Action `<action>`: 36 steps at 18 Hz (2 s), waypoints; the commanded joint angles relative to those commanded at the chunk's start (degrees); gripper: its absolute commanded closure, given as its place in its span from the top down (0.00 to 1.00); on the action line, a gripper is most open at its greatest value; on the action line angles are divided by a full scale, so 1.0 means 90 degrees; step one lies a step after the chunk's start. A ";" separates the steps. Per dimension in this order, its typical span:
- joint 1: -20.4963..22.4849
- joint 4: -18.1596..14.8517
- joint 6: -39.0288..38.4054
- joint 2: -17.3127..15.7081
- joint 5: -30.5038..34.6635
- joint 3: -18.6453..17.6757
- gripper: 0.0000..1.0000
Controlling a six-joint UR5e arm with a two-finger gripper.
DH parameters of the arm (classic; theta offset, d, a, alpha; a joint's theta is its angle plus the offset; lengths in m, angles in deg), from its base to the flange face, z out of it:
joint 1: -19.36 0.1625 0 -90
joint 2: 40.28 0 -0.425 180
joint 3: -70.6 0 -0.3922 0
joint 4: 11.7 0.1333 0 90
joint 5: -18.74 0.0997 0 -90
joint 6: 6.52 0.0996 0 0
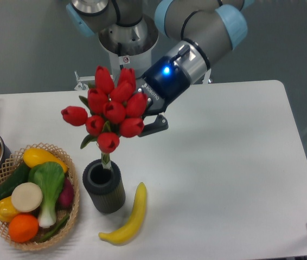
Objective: Pick up the flowers from the vase
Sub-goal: 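Raise the tulip bunch high and carry it away from the vase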
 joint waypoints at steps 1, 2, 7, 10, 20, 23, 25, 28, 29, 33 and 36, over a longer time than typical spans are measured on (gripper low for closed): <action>0.0029 0.0000 -0.0088 -0.0010 0.0000 0.0049 0.37; 0.0117 0.0000 -0.0108 -0.0058 0.0009 0.0079 0.37; 0.0838 -0.0010 -0.0333 -0.0341 0.0437 -0.0019 0.37; 0.1521 -0.0010 -0.0352 -0.0498 0.1101 -0.0019 0.37; 0.3017 0.0000 0.0252 -0.0537 0.1757 -0.0058 0.37; 0.3037 0.0000 0.0467 -0.0401 0.1972 -0.0107 0.37; 0.3028 0.0010 0.0507 -0.0293 0.2031 -0.0107 0.37; 0.3037 0.0019 0.0516 -0.0176 0.2041 -0.0097 0.37; 0.3047 0.0020 0.0507 -0.0166 0.2031 -0.0097 0.37; 0.3057 0.0020 0.0507 -0.0156 0.1973 -0.0136 0.37; 0.3057 0.0039 0.0507 -0.0166 0.1963 -0.0234 0.37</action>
